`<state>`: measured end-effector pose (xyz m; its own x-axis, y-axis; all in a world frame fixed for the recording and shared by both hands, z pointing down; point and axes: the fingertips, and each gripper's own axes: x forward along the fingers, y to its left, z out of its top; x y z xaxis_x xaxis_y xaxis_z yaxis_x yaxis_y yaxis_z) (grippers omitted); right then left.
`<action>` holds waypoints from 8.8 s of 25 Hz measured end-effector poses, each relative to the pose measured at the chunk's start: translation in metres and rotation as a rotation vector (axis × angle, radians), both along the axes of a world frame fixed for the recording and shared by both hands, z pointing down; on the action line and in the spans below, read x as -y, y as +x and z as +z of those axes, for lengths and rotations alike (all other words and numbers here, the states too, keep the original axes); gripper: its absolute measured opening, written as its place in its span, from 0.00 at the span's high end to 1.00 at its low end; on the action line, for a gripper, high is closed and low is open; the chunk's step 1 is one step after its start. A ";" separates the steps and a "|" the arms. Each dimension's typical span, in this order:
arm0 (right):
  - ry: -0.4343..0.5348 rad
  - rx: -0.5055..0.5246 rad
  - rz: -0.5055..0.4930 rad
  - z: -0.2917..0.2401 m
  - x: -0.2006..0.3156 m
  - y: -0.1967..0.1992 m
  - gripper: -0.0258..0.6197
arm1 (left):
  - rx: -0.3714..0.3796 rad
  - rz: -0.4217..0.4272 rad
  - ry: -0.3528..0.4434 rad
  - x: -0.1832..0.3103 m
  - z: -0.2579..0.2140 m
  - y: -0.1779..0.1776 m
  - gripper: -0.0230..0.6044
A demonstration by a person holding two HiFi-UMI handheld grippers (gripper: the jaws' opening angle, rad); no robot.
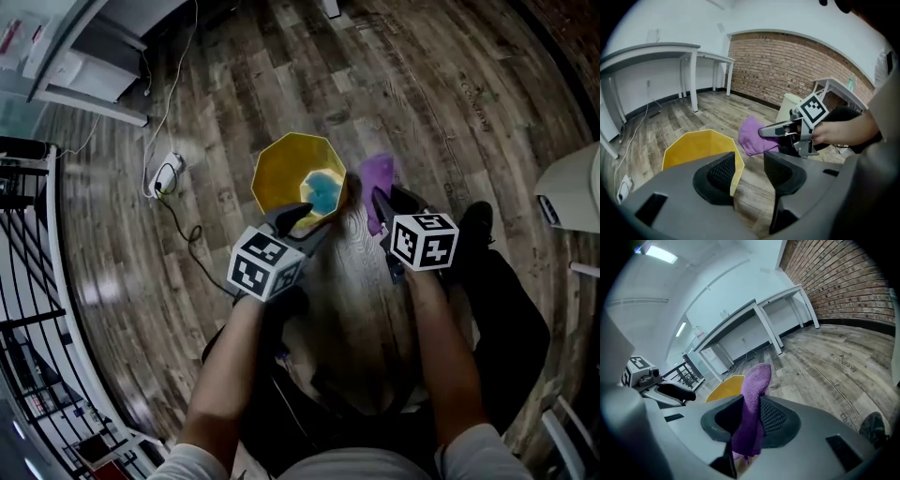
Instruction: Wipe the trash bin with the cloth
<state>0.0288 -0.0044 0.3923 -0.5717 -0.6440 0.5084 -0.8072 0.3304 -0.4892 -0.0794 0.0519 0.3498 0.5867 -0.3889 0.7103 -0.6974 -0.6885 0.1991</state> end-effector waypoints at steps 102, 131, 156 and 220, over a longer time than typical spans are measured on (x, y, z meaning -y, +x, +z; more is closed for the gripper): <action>-0.133 -0.036 -0.175 0.105 -0.014 -0.026 0.80 | 0.343 0.444 -0.113 0.019 0.029 -0.037 0.80; -0.116 0.198 -0.323 0.083 -0.013 -0.054 0.80 | 0.300 0.677 -0.242 -0.043 0.104 -0.014 0.72; -0.278 -0.075 -0.418 0.226 0.024 -0.083 0.80 | 0.233 0.728 -0.260 -0.050 0.106 -0.006 0.80; -0.137 0.038 -0.294 0.128 -0.014 -0.059 0.80 | 0.271 0.583 -0.246 -0.044 0.116 -0.003 0.89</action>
